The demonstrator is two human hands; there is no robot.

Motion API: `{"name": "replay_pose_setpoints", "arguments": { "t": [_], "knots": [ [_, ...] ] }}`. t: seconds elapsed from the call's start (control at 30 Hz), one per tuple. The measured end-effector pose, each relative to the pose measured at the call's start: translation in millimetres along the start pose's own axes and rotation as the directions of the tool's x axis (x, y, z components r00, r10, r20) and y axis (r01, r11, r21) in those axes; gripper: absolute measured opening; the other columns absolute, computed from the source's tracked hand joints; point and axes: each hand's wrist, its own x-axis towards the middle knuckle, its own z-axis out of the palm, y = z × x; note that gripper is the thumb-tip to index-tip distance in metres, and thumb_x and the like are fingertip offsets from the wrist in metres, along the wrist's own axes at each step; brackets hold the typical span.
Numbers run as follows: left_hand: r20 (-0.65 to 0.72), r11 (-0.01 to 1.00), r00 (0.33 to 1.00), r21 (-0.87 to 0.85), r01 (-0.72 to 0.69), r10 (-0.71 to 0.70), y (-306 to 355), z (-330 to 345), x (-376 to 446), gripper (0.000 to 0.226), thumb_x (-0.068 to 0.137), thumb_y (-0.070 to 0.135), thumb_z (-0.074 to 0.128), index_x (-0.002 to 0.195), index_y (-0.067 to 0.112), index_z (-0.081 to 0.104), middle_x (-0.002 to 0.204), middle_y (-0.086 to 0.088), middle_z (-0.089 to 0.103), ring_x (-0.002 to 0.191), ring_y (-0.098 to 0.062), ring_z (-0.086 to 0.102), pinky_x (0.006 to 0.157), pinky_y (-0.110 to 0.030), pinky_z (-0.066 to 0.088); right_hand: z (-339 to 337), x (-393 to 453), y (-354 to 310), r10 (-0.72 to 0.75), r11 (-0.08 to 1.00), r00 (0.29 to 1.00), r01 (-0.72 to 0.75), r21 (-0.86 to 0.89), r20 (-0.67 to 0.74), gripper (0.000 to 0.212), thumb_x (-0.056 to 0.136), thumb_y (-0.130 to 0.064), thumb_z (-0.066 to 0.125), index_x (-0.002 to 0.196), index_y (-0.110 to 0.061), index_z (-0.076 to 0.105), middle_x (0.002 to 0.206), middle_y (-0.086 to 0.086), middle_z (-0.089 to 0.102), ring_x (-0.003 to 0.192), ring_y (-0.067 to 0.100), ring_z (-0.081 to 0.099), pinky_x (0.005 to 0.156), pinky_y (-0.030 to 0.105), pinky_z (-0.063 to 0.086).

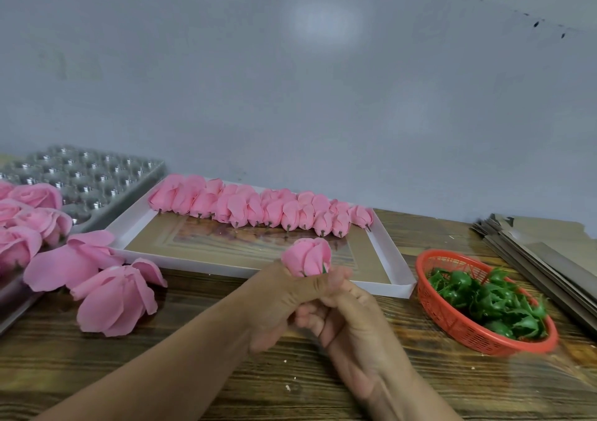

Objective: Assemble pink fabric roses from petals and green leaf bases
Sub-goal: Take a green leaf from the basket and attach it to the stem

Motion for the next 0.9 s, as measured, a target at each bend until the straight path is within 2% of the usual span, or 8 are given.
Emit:
{"name": "replay_pose_setpoints", "arguments": {
  "t": [0.2,0.3,0.37,0.43,0.57,0.7,0.77,0.9],
  "knots": [
    [0.140,0.998,0.990,0.058,-0.029,0.020,4,-7,-3,0.082,0.046,0.050,0.091,0.110,0.005,0.068,0.048,0.005,0.050,0.036,-0.002,0.038,0.038,-0.016,0.037,0,1,0,0.093,0.996,0.993,-0.092,-0.013,0.078,0.011,0.067,-0.004,0.076,0.076,0.000,0.073,0.062,0.016,0.062,0.048,0.017,0.060,0.047,0.025,0.053],
    [0.091,0.997,0.995,0.055,-0.054,0.049,4,-6,-1,0.069,0.054,0.047,0.089,0.106,0.006,0.070,0.049,-0.003,0.040,0.041,-0.013,0.045,0.055,-0.028,0.048,-3,-1,-11,0.078,0.974,0.996,-0.066,-0.215,0.048,0.003,0.070,-0.003,0.072,0.069,0.000,0.069,0.061,0.015,0.063,0.043,0.013,0.056,0.043,0.021,0.049],
    [0.072,0.991,0.994,0.096,-0.095,0.088,5,-5,-1,0.043,0.068,0.035,0.084,0.101,0.013,0.067,0.066,-0.012,0.055,0.061,-0.023,0.061,0.080,-0.042,0.051,-10,-1,-20,-0.100,0.895,0.993,0.064,-0.442,-0.060,0.014,0.078,0.007,0.061,0.065,0.002,0.065,0.054,0.010,0.061,0.038,0.009,0.049,0.039,0.016,0.041],
    [0.001,0.980,0.995,0.174,-0.096,0.097,5,-4,-1,0.014,0.070,0.031,0.081,0.080,0.027,0.072,0.084,-0.002,0.071,0.088,-0.020,0.069,0.094,-0.040,0.051,-13,-2,-28,-0.399,0.751,0.910,0.253,-0.610,-0.114,0.018,0.080,0.011,0.058,0.065,0.003,0.062,0.051,0.004,0.059,0.042,0.009,0.047,0.041,0.017,0.039],
    [-0.073,0.963,0.990,0.250,-0.100,0.121,0,-1,1,0.013,0.071,0.018,0.083,0.066,0.020,0.072,0.076,-0.006,0.067,0.079,-0.020,0.064,0.082,-0.037,0.055,-1,-9,-23,-0.622,0.481,0.779,0.461,-0.746,0.080,0.016,0.069,-0.009,0.077,0.062,-0.007,0.062,0.057,0.008,0.054,0.051,0.010,0.046,0.048,0.024,0.039],
    [-0.133,0.926,0.982,0.371,-0.076,0.134,-3,1,7,0.013,0.086,-0.005,0.062,0.094,-0.015,0.062,0.081,-0.019,0.058,0.075,-0.021,0.059,0.070,-0.025,0.053,2,-10,-19,-0.684,0.262,0.705,0.477,-0.839,0.187,0.026,0.064,-0.038,0.074,0.063,-0.013,0.064,0.064,-0.004,0.052,0.059,0.003,0.047,0.054,0.011,0.034],
    [-0.146,0.918,0.978,0.388,-0.079,0.146,-3,4,7,0.005,0.087,-0.009,0.057,0.091,-0.011,0.059,0.075,-0.016,0.054,0.066,-0.016,0.055,0.058,-0.014,0.048,1,-9,-18,-0.690,0.222,0.697,0.461,-0.859,0.196,0.020,0.066,-0.031,0.074,0.062,-0.014,0.064,0.066,-0.004,0.050,0.061,0.003,0.049,0.055,0.009,0.034],
    [-0.118,0.895,0.969,0.422,-0.147,0.215,-4,8,2,0.005,0.083,-0.005,0.064,0.081,0.000,0.063,0.073,-0.007,0.060,0.071,-0.015,0.057,0.066,-0.028,0.048,-2,-7,-13,-0.665,0.246,0.726,0.436,-0.865,0.177,0.017,0.072,-0.010,0.067,0.057,-0.012,0.058,0.066,-0.002,0.049,0.061,0.009,0.049,0.054,0.014,0.037]
  ]
}}
